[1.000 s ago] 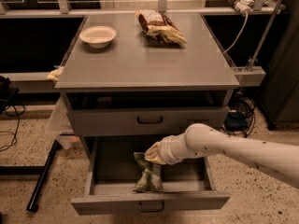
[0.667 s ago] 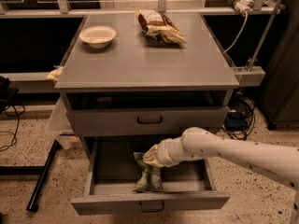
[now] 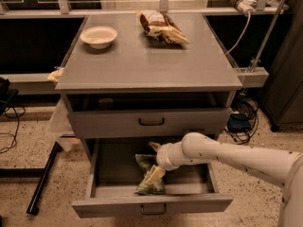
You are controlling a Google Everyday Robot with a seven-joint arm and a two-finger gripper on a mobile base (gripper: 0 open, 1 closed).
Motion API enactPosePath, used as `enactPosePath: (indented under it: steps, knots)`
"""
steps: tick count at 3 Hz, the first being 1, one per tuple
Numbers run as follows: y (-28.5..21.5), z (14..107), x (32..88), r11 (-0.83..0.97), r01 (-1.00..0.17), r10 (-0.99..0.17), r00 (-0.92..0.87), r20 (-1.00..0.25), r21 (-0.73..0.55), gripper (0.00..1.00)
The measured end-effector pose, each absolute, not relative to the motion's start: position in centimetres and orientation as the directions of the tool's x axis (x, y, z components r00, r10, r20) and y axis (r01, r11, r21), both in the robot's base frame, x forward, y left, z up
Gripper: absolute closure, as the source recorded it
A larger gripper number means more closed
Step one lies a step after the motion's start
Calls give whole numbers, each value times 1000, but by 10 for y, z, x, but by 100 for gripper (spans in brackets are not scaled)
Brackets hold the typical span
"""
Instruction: Pick green jalapeno chip bag from middle drawer and place on counter
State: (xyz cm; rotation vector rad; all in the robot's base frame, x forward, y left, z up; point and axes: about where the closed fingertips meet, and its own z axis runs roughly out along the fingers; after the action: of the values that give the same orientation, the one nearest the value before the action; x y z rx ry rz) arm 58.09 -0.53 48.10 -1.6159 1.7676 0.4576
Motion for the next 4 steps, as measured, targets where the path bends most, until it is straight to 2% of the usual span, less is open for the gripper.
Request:
enactPosePath:
  steps: [4]
  knots:
    - [-14, 394, 606, 205, -973, -740, -81, -668, -109, 2]
